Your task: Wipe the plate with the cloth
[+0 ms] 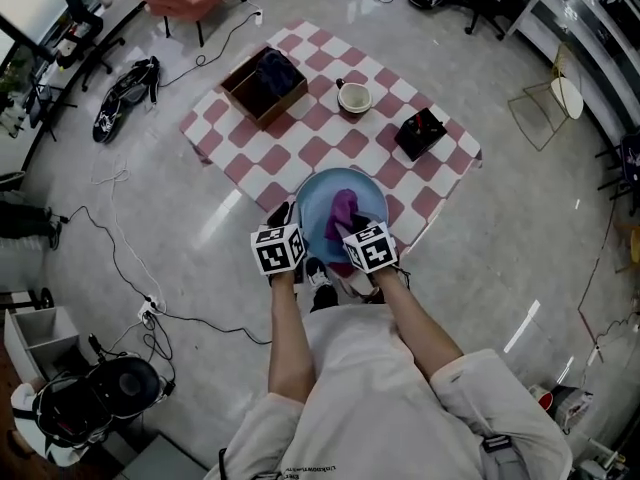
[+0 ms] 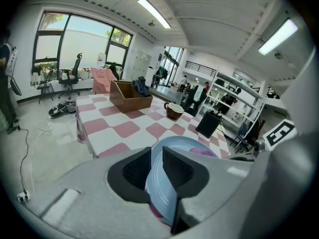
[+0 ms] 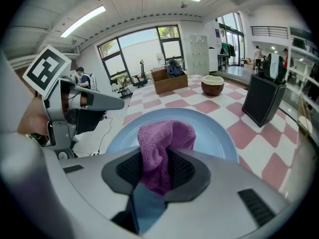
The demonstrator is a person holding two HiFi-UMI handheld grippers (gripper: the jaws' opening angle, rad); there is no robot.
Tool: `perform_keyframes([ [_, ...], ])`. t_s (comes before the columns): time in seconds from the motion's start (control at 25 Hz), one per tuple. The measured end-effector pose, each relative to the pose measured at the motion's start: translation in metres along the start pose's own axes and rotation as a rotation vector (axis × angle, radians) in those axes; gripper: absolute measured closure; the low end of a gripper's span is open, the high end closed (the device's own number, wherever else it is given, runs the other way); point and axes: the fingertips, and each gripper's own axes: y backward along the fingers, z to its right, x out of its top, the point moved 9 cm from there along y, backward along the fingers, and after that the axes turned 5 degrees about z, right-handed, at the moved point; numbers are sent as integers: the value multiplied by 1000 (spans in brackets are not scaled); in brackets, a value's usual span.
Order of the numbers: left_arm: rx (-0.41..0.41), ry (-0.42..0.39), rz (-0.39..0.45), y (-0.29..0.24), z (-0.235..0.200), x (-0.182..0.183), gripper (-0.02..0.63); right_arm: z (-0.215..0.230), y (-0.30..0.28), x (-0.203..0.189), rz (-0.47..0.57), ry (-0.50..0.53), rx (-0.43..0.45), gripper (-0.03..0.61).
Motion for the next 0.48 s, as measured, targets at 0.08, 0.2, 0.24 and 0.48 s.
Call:
perform_keyframes([
  [0.08,12,2,9,10,8,-6,535,5,13,-5,34,-4,-10,454],
  [0.2,37,20,42,26,22,-14,539,11,33,-11,85,-10,-20,454],
  [0.24,49,26,54,31,27,-17,547,12,41,-14,100,-9,-23,454],
  [0.48,80,42,79,56,65,-42,603,22,83,-33,161,-3,-19,454],
])
